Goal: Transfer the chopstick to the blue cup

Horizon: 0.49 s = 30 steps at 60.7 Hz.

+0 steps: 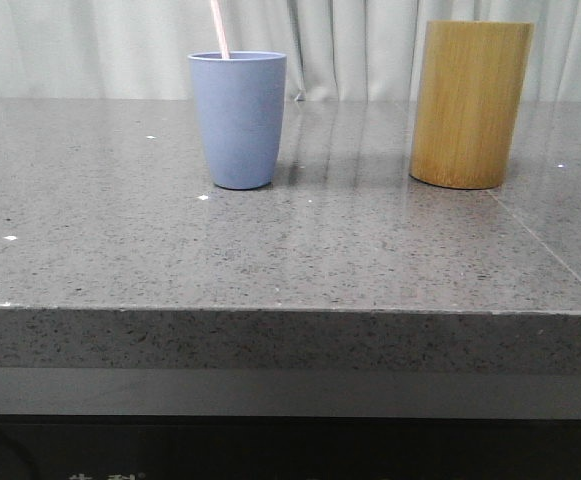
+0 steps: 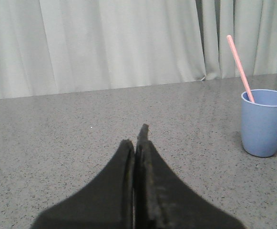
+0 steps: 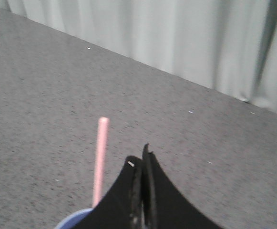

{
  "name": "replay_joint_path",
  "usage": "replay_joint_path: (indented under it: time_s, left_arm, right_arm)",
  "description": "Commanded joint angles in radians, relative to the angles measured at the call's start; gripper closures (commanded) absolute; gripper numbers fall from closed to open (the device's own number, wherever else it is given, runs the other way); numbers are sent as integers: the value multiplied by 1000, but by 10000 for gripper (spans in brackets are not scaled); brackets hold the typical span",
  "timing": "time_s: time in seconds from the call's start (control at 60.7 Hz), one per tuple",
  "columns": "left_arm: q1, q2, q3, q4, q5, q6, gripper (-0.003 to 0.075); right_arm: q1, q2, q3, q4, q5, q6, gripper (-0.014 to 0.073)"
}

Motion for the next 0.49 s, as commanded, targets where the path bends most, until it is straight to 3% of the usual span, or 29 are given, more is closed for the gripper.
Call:
replay_joint_path:
  time_s: [0.0,0.181,0.379,0.478]
  left_arm:
    - [1,13,-25,0,-86,-8,739]
    - [1,13,-25,0,-86,-8,739]
    - [1,13,-25,0,-86,-8,739]
    - [1,13,-25,0,-86,-8,739]
  right_arm:
    - [-85,-110,-31,-48,11,-7,659]
    - [-288,-238,10,-84,173,-7,659]
    - [-546,-422,204,-84,158,-7,661]
    - [-603,-527,337,-84,108,-7,661]
